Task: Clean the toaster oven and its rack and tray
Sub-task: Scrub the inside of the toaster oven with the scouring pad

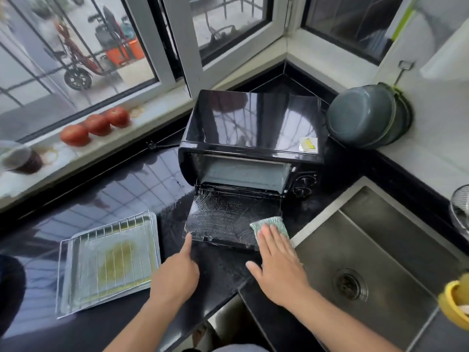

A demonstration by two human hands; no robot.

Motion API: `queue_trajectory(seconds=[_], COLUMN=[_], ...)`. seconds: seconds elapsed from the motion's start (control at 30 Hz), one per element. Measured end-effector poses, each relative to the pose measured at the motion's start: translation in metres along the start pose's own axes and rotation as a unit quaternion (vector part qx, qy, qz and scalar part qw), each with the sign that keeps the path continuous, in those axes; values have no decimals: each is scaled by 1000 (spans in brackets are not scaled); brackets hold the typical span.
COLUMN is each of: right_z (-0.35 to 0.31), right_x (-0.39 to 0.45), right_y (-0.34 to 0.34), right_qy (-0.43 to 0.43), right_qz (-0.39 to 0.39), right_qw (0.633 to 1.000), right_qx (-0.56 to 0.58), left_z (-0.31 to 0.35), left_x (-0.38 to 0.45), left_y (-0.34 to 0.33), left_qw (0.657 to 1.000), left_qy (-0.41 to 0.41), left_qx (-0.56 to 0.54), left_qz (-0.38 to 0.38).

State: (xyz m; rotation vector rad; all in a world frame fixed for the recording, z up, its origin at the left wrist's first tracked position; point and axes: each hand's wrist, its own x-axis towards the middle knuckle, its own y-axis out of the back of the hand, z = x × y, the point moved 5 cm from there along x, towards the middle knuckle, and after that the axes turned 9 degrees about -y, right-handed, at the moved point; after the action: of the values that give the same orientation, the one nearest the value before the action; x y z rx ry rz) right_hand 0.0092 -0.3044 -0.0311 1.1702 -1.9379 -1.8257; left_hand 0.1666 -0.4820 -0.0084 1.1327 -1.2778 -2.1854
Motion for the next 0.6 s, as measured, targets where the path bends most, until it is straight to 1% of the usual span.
queue_trajectory(seconds=[0.07,0.1,0.17,0.27,0.33,0.4,0.47,0.53,0.6], right_z=[-14,-15,-12,8,17,18,14,8,-2], right_x=[-10,1,43,99,88,50,23,39,75], right_y=[0,2,9,19,15,5,-1,2,14], right_qy=[43,54,50,5,-19,-44,-71,-96,-131], right_qz=[-15,-15,-5,-29,-27,2,11,12,16], right_qw=[999,998,999,999,999,999,997,995,991], right_qx=[6,-1,-16,-27,-17,-5,0,8,24], left_z=[0,-1,-3,-4,-6,-10,-12,-15,-19], left_x=[-9,-11,-10,-6,-3,1,3,5,8], left_y=[-5,-7,-8,-8,-3,1,3,3,3], left_qw=[1000,1000,999,1000,999,999,998,998,998], left_qy=[2,5,7,3,3,-5,-16,-30,-40], left_qx=[-21,-28,-33,-31,-35,-44,-41,-42,-39], left_qz=[2,3,6,-3,-20,-28,-33,-28,-31])
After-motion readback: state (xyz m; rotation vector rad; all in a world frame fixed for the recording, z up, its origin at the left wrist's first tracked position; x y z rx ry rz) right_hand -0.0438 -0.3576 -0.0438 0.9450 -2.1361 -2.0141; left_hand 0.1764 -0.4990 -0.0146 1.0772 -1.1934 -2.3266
